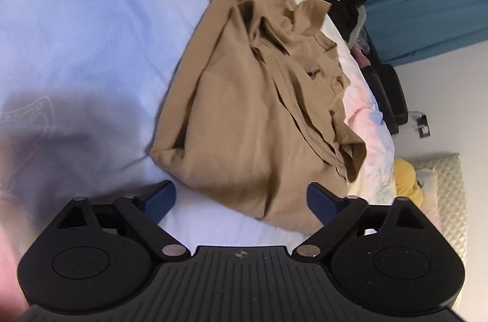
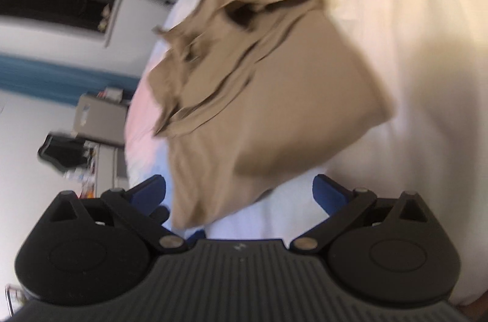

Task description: Fold clothes

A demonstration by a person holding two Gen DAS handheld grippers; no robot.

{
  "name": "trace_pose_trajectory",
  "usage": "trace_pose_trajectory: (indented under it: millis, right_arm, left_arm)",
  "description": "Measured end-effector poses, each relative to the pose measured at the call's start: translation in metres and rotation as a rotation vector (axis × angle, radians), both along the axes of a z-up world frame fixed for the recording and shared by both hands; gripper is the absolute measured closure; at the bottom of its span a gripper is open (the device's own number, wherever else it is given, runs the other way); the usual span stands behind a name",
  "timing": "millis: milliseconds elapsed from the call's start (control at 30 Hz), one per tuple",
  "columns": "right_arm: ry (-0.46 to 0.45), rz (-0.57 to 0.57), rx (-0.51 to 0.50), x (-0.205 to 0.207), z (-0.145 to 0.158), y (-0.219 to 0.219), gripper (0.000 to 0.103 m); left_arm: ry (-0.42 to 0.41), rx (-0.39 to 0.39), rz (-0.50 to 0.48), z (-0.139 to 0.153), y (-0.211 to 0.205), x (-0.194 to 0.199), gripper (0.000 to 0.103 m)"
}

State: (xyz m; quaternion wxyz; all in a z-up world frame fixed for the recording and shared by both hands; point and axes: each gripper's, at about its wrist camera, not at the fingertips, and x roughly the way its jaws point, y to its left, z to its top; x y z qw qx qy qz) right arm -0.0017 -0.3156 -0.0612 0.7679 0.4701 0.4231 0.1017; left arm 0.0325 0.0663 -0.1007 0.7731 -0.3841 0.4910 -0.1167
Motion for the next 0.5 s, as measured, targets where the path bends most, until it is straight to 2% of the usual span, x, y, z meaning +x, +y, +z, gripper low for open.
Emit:
trace_pose_trajectory:
  millis: [67,100,133,167,200,233,267,300,367,400,467,500]
  right_arm:
    - [0.017,-0.021,-0.011,0.001,-0.002,-0.001,0.004]
    - [0.026,-0.031,-0.017,0.002,-0.004,-0.001,0.009]
    - [0.035,-0.042,-0.023,0.002,-0.005,-0.002,0.013]
    - [0.044,-0.052,-0.028,0.003,-0.006,-0.002,0.023]
    - [0.052,-0.062,-0.034,0.003,-0.007,-0.002,0.030]
    - [0.061,-0.073,-0.040,0.004,-0.008,-0.003,0.035]
    - [0.070,-0.083,-0.045,0.004,-0.009,-0.003,0.046]
    - [0.078,-0.094,-0.051,0.005,-0.011,-0.004,0.058]
    - [0.096,-0.114,-0.062,0.006,-0.013,-0.004,0.069]
    - [0.087,-0.117,-0.067,0.005,-0.010,-0.004,0.077]
    - [0.035,-0.114,-0.067,0.007,-0.023,-0.021,0.081]
    - [0.004,-0.111,-0.067,0.006,-0.018,-0.021,0.084]
  left_arm:
    - [0.000,-0.004,0.025,-0.003,0.002,0.004,0.024]
    - [-0.005,0.001,0.038,-0.004,0.002,0.006,0.028]
    - [-0.006,0.007,0.050,-0.004,0.002,0.009,0.036]
    - [-0.008,0.009,0.067,-0.005,0.004,0.011,0.050]
    - [-0.008,0.006,0.081,-0.005,0.005,0.013,0.053]
    - [-0.011,0.001,0.089,-0.005,0.006,0.014,0.061]
    - [-0.017,0.000,0.095,-0.005,0.007,0.015,0.070]
    - [-0.025,0.002,0.098,-0.004,0.007,0.015,0.074]
    - [-0.054,0.001,0.102,0.001,0.007,0.014,0.085]
    - [-0.076,-0.003,0.105,0.005,0.007,0.012,0.086]
    - [-0.125,-0.023,0.113,0.013,0.009,0.008,0.088]
    - [-0.148,-0.029,0.117,0.018,0.010,0.005,0.089]
